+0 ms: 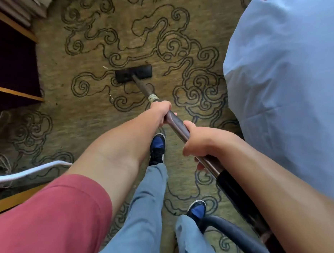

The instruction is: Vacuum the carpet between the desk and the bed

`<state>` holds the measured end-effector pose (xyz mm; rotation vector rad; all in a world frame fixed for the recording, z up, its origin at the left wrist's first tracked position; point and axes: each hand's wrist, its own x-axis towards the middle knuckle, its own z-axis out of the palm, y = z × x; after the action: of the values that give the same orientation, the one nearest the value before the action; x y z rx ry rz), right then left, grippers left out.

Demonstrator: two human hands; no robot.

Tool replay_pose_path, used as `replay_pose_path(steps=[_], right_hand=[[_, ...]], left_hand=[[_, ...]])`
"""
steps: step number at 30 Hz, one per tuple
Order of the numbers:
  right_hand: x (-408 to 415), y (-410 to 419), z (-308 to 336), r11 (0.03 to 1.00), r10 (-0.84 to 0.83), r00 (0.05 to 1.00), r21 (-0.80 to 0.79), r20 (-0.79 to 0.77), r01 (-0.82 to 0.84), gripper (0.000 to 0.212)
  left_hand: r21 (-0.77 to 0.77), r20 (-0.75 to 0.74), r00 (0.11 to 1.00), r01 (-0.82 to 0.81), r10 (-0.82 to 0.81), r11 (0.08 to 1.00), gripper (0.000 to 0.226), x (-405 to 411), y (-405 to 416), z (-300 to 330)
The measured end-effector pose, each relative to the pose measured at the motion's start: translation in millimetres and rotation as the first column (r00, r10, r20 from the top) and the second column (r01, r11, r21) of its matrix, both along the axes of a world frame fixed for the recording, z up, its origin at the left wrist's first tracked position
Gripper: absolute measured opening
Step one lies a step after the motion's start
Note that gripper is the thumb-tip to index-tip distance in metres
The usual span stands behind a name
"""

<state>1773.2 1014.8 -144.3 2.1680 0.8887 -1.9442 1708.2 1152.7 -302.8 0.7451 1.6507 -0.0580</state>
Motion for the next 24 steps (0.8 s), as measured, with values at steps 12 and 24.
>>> replay_pose_path(steps=[12, 24], right_hand=[[30.7, 65.5, 36.4, 0.999, 0.014, 0.996, 0.042, 0.086, -0.018, 0.085], [7.4, 64.6, 93.0, 0.98, 0.064, 0.98, 0.172, 0.19, -0.098, 0.081]], left_hand=[[-0.101, -0.06, 0.996, 0.056, -0.062, 0.993, 0.038, 30.4, 64.9, 27.4], [0.062, 0.049, 0.998, 0.026, -0.029, 0.998, 0.031, 18.2, 87.8, 101.3]])
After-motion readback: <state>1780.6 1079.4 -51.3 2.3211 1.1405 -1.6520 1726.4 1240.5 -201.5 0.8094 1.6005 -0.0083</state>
